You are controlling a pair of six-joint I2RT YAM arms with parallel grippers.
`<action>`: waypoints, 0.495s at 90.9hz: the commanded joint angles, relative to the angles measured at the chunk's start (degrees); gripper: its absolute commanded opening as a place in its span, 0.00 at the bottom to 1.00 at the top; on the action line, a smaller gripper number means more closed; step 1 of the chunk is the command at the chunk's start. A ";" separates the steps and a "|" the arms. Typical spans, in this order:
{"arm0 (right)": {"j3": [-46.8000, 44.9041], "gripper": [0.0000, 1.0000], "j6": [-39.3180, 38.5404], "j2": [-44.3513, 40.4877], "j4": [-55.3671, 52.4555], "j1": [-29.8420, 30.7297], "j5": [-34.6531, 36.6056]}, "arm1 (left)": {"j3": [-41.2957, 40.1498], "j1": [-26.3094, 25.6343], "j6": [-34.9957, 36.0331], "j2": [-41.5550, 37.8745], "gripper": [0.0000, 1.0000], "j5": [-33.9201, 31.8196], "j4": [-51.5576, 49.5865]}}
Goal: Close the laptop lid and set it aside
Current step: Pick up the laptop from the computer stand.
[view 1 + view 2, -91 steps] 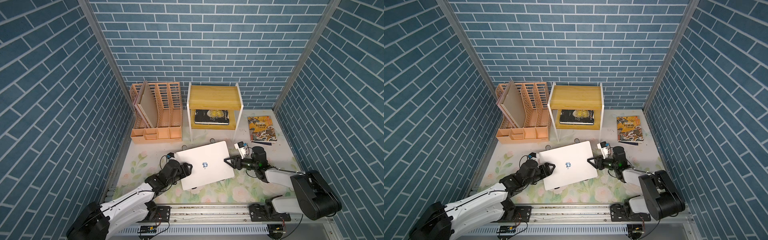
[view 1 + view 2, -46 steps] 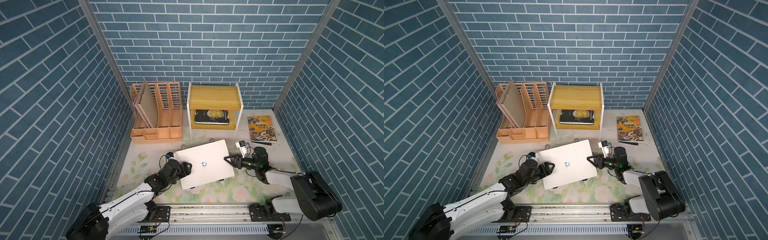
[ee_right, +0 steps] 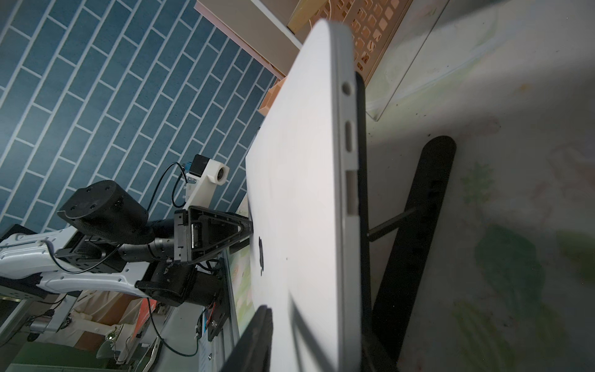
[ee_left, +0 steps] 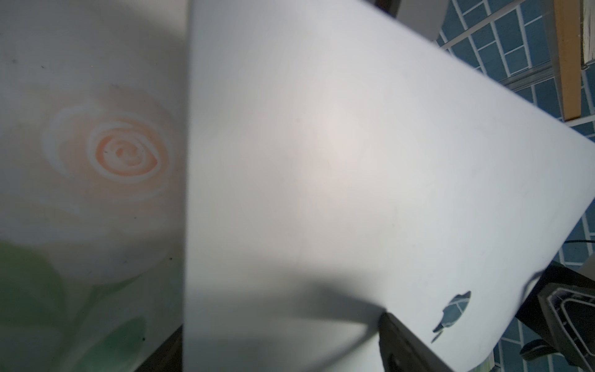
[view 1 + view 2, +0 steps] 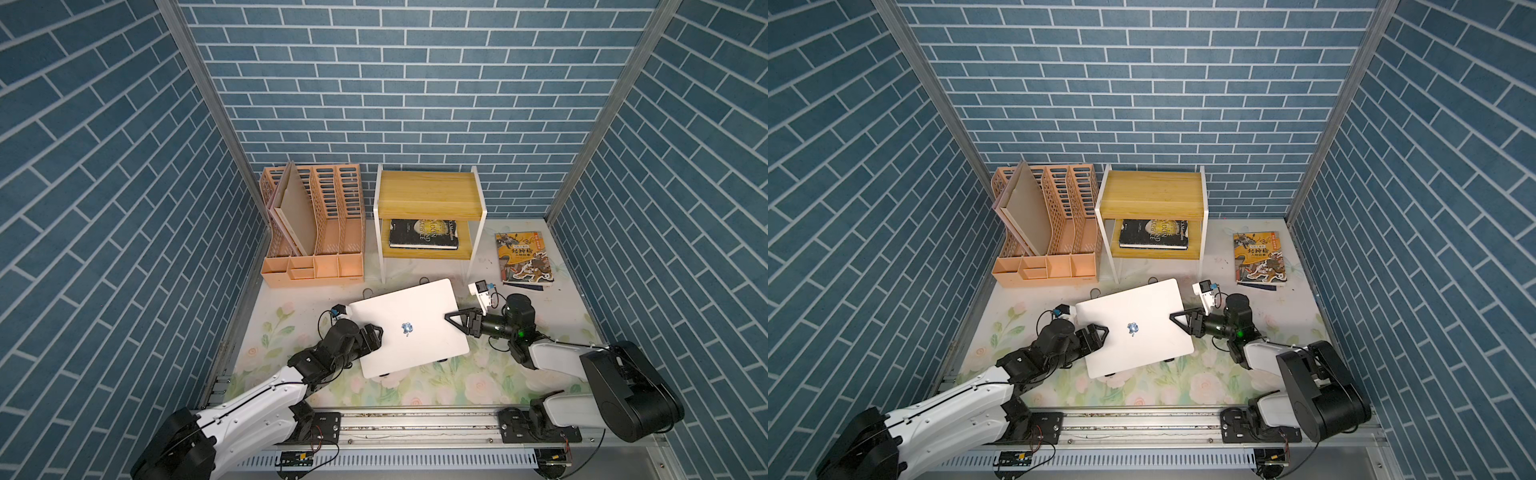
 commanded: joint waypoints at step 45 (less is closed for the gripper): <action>3.60 0.34 1.79 -0.43 3.10 7.60 -2.12 | 2.04 0.20 -0.30 0.47 0.88 -2.14 -3.80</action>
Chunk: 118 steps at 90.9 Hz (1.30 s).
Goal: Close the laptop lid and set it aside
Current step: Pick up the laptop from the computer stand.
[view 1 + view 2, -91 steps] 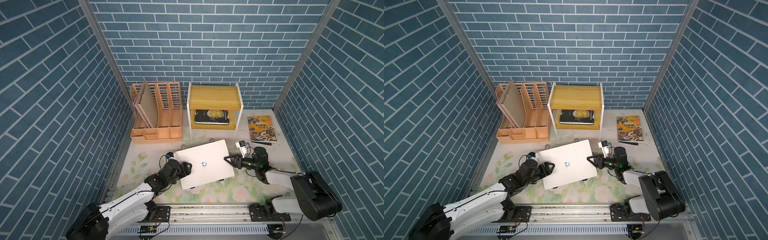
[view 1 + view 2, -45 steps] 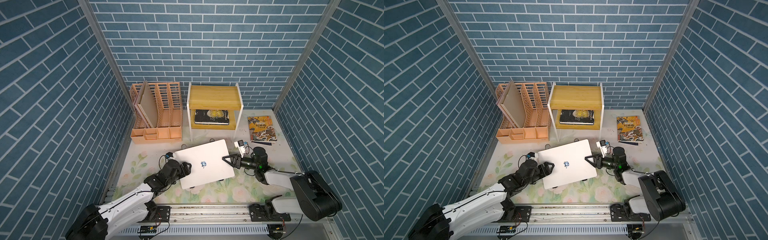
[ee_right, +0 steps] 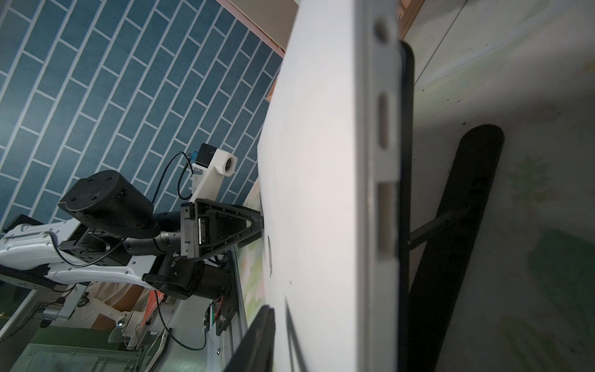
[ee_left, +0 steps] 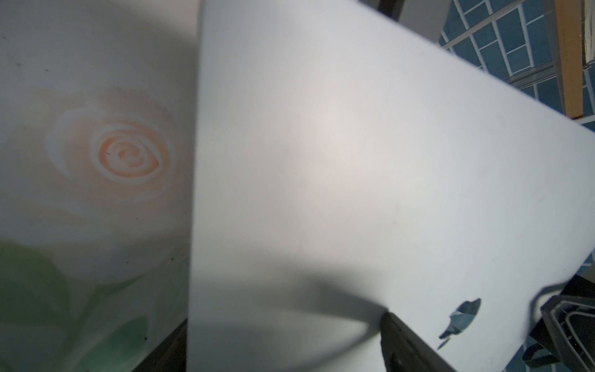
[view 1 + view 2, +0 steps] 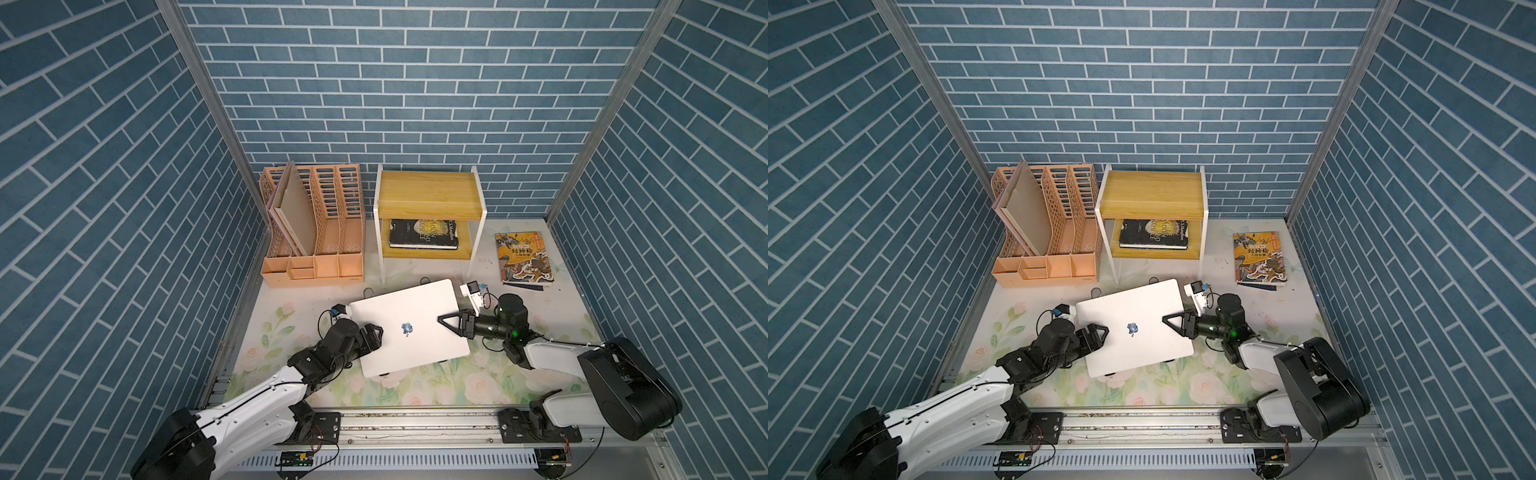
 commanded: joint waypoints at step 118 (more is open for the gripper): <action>11.39 0.00 19.39 -46.73 -17.38 6.00 20.05 | 29.78 0.13 15.67 -28.92 0.91 -21.90 -24.88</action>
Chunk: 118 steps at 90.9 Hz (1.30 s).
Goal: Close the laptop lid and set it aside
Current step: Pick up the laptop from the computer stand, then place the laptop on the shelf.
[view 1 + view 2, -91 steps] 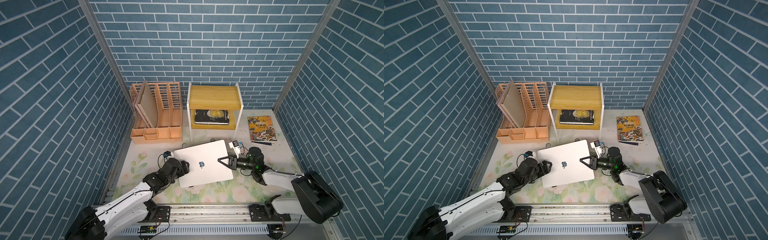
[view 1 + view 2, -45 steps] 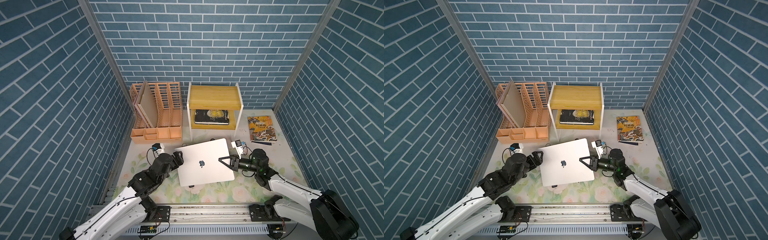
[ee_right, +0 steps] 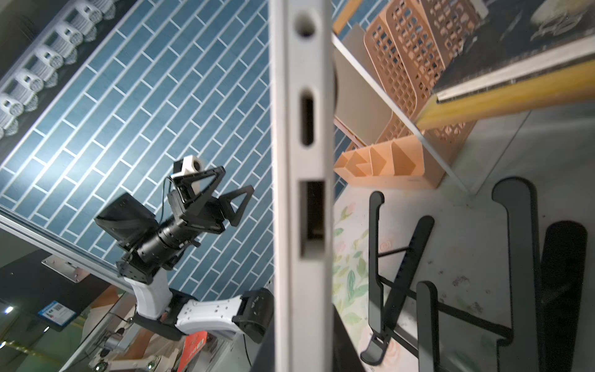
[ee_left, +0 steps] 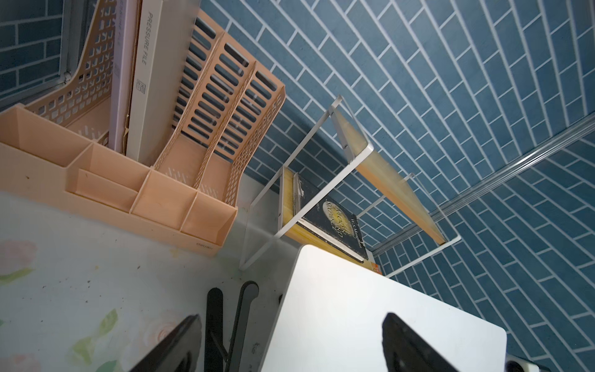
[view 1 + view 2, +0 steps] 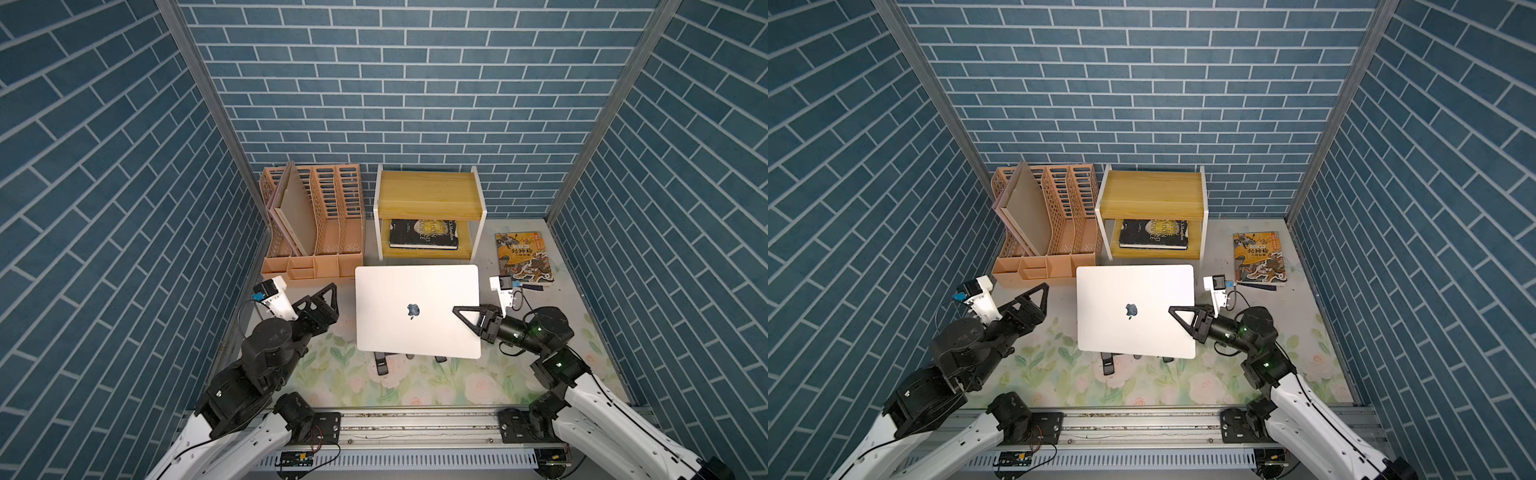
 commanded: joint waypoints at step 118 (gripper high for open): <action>34.75 0.00 18.96 23.32 23.90 19.23 78.43 | -4.00 0.12 2.18 -5.90 0.92 3.21 9.37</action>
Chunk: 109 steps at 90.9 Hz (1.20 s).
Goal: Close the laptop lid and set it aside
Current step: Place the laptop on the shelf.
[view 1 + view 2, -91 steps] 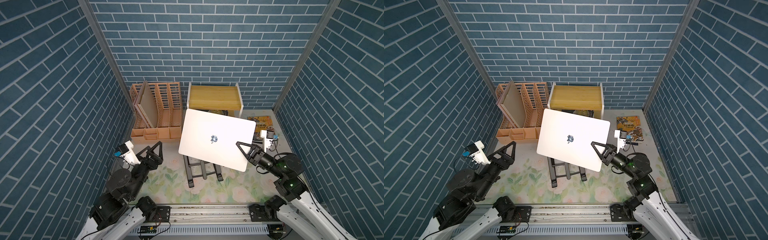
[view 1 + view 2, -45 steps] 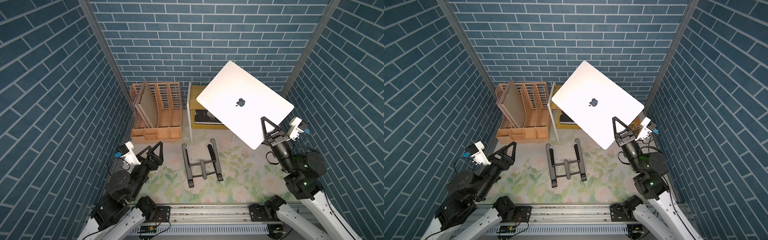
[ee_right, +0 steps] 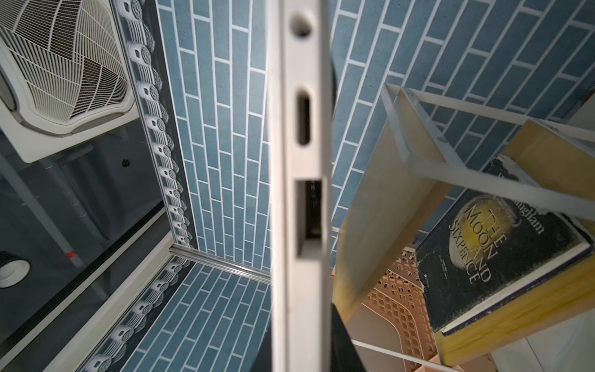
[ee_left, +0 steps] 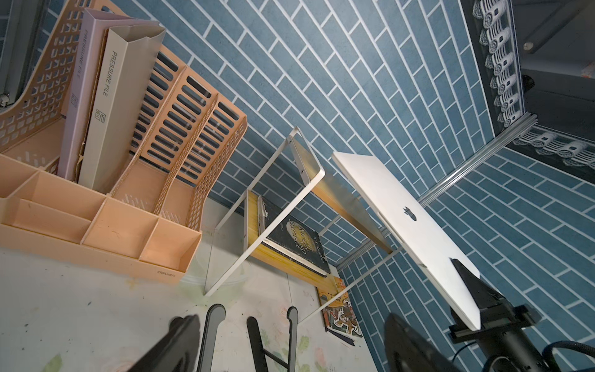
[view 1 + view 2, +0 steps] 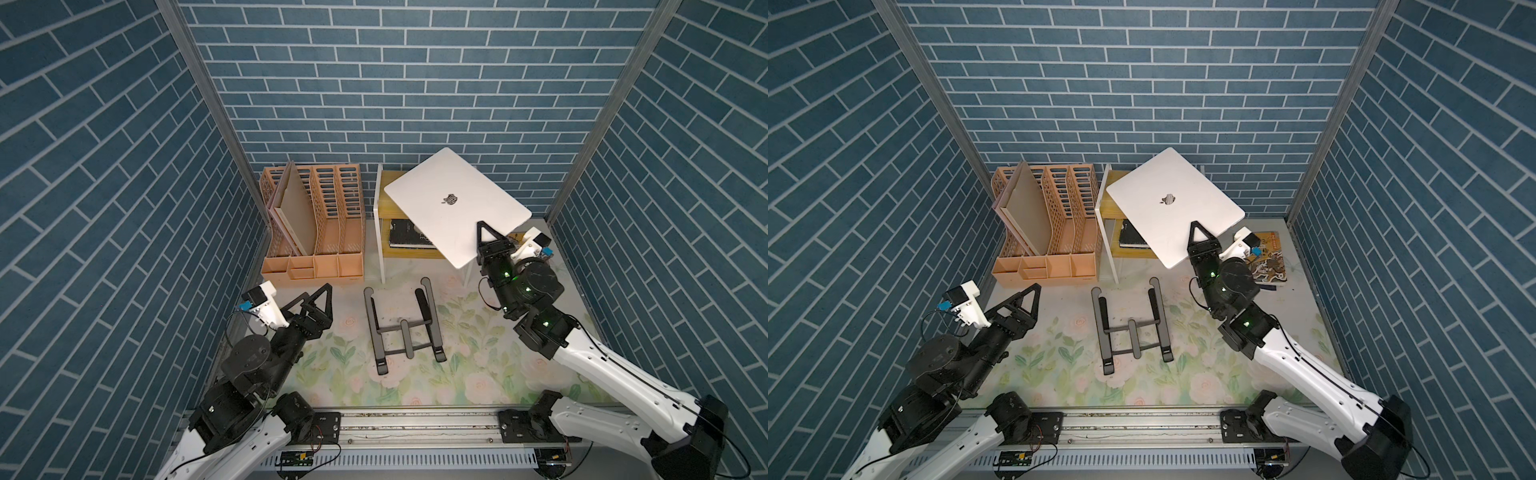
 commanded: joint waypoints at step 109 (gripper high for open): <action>33.11 0.00 -6.64 37.77 30.35 14.04 43.41 | 2.37 0.10 -1.45 -1.45 0.92 -3.83 -3.82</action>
